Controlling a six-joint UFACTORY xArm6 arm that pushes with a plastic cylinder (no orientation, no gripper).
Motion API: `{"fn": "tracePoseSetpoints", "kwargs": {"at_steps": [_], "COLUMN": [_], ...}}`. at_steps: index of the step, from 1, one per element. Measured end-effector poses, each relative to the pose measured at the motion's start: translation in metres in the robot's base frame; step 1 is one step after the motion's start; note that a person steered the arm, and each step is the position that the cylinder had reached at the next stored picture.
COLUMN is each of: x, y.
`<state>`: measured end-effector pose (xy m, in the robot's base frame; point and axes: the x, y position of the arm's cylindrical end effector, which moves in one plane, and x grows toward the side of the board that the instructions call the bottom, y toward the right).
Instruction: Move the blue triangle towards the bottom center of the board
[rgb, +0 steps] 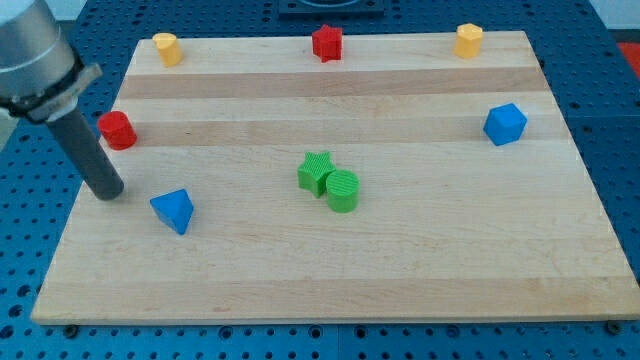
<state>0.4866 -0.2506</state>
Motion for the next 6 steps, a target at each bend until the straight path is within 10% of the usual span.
{"fn": "tracePoseSetpoints", "kwargs": {"at_steps": [4,6], "x": [0.053,0.055], "y": [0.151,0.074]}}
